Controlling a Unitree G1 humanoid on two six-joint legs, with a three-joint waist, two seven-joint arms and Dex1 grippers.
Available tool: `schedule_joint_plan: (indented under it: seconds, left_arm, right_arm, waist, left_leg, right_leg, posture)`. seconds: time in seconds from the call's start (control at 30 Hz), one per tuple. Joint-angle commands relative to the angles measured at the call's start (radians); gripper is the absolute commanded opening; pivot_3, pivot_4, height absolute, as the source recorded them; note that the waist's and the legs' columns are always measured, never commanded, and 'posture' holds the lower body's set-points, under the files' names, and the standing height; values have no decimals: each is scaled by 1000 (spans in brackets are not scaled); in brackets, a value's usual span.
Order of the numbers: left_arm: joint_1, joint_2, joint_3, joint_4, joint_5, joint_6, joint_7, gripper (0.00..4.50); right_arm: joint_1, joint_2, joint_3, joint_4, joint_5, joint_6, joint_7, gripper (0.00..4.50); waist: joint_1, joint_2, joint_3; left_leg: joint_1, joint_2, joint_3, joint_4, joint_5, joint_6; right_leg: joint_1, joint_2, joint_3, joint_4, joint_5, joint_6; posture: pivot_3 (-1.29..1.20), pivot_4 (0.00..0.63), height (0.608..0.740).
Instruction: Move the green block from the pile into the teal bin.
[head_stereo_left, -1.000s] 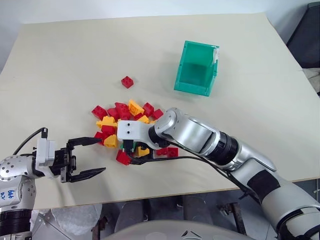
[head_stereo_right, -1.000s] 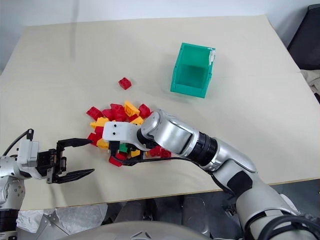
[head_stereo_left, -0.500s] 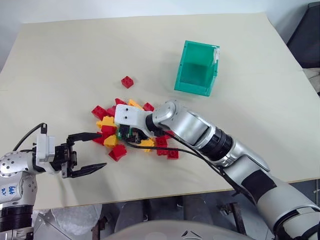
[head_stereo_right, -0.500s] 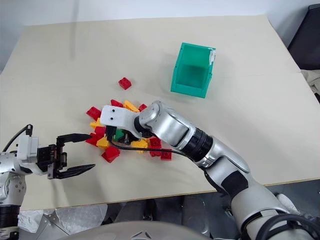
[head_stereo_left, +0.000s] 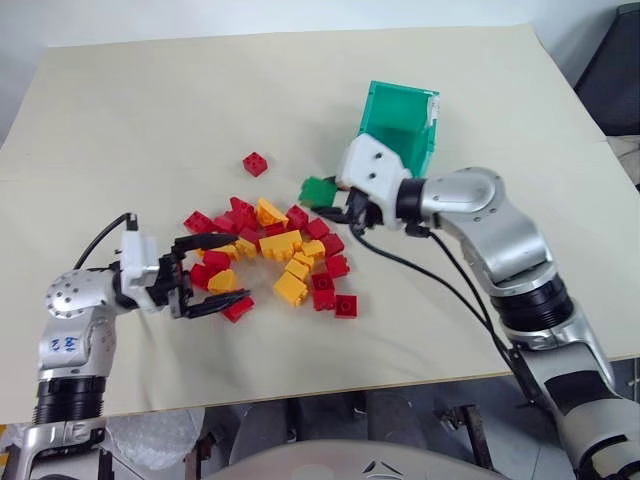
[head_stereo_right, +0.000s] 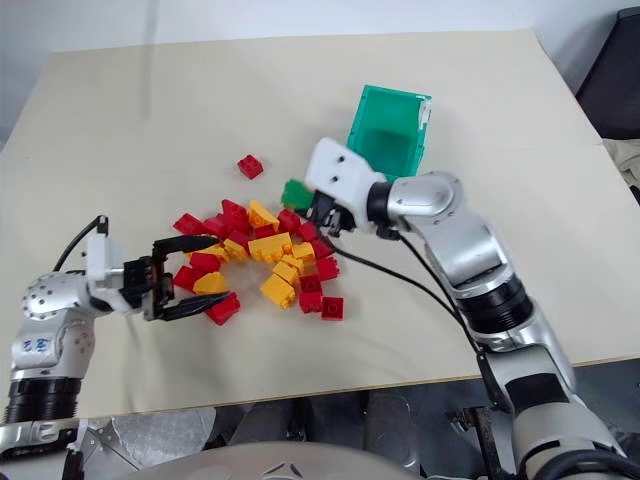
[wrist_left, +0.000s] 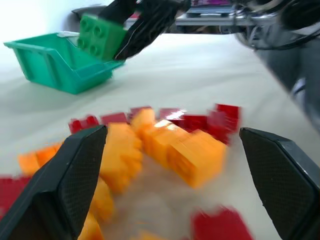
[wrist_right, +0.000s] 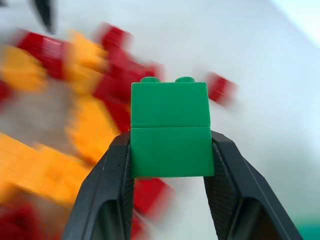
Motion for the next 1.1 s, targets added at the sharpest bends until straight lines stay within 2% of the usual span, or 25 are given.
schedule_joint_plan:
  seconds: [0.03,0.27,0.43,0.57,0.77,0.83,0.97,1.1]
  left_arm:
    - [-109,-47,-86,-30,121,68,177,4500]
    - [-283,-132,-120,92,177,115,314,4500]
    - [-349,-145,-135,155,187,160,340,4500]
    - [-341,-135,-140,128,165,212,314,4500]
    - [-253,-58,-34,25,56,252,243,4500]
    - [-227,-15,8,20,33,269,232,4500]
    - [-151,88,99,49,-43,277,112,4500]
    - [-52,173,172,108,-49,225,20,4500]
  right_arm:
    - [-95,-47,-81,162,-90,-33,-102,1488]
    - [-260,42,-68,602,-181,-255,-208,1488]
    - [-309,73,-81,710,-187,-328,-187,3106]
    - [-274,41,-93,626,-176,-342,-129,4419]
    - [-90,-30,-175,245,-8,-183,50,4468]
    - [10,-100,-191,120,55,-136,144,4468]
    - [251,-226,-280,-15,173,-246,316,4468]
    - [407,-267,-377,55,244,-399,431,4468]
  waist:
    - [3,0,0]
    - [-11,0,0]
    - [-10,0,0]
    - [-6,0,0]
    - [0,0,0]
    - [5,0,0]
    - [15,0,0]
    - [19,0,1]
  left_leg:
    - [0,-1,1,1,0,1]
    - [1,0,4,-2,2,2]
    - [1,0,5,-2,2,1]
    - [0,0,3,-2,3,2]
    - [-1,0,0,-1,2,1]
    - [-2,0,0,-1,2,1]
    - [-1,0,-1,0,2,1]
    - [1,-1,3,0,2,2]
  right_leg:
    - [0,-1,1,1,1,1]
    - [0,1,4,-1,2,2]
    - [0,0,4,-2,2,2]
    - [0,0,3,-2,2,3]
    - [0,0,2,-2,2,3]
    - [0,0,2,-3,2,3]
    - [1,0,1,-3,2,3]
    - [1,0,4,-2,2,4]
  posture:
    - [0,150,740]
    - [0,150,740]
    - [0,150,740]
    - [0,150,740]
    - [0,150,740]
    - [0,150,740]
    - [0,150,740]
    - [0,150,740]
